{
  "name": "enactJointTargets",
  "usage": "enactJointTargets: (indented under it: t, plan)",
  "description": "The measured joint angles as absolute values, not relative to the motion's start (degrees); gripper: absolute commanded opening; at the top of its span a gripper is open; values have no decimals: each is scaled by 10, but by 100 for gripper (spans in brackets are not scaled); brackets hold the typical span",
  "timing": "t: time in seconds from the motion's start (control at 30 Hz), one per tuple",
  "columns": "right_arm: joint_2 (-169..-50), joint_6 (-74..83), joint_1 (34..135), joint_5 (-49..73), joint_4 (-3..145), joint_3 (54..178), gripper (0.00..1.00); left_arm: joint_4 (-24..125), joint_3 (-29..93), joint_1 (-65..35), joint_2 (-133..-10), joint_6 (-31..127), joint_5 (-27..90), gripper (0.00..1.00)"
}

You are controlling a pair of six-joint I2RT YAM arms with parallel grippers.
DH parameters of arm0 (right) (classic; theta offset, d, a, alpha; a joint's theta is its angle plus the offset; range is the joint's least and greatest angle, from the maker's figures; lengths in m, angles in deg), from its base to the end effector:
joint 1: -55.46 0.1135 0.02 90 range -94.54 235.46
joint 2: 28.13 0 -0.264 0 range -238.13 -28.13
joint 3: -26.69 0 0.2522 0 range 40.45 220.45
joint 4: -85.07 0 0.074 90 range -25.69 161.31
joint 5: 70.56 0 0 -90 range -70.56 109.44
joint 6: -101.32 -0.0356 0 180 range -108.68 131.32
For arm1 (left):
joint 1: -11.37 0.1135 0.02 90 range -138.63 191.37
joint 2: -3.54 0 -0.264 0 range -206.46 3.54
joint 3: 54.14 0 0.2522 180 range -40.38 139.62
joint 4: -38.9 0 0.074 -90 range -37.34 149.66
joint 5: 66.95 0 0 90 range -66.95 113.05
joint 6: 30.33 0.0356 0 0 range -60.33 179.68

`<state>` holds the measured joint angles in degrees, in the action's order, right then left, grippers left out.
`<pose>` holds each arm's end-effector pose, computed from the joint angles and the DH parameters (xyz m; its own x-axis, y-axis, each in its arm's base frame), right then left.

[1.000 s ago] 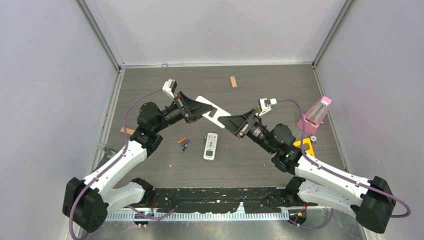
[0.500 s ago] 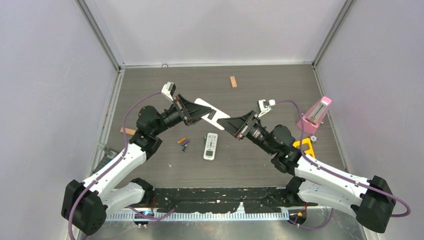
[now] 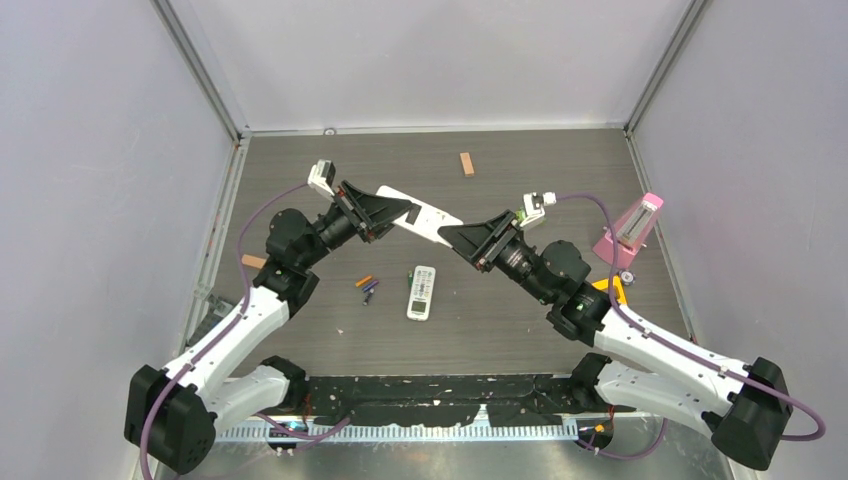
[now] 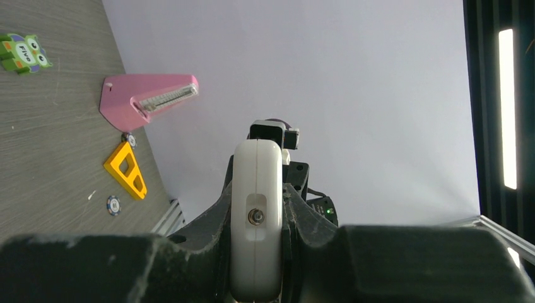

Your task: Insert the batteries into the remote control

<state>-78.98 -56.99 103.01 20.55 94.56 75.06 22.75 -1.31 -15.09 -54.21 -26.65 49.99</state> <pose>0.1450 0.1575 0.3207 -0.6430 0.6735 -0.3646 -0.3444 0.1710 0.9231 0.2024 -0.1188 0.3357 -0.7822 -0.6044 -0.1510 0.2250 -0.0481 -0.9732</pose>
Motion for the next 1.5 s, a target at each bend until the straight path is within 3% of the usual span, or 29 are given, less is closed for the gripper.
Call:
enactJointTargets:
  t: [0.33,0.6,1.0,1.37,1.5]
  plan:
    - [-788,-560,1026,204,921,759,31,254,-10,-151,-542,-238,492,0]
    - [-789,-550,1025,200,864,774,6,372,28,-153,-525,-122,471,0]
    - [-813,-462,998,225,732,805,6,594,78,-152,-509,94,358,0]
    - [-1051,-322,946,237,618,827,12,723,94,-152,-457,168,302,0]
    - [-1105,-298,934,231,618,827,26,740,94,-152,-453,173,305,0]
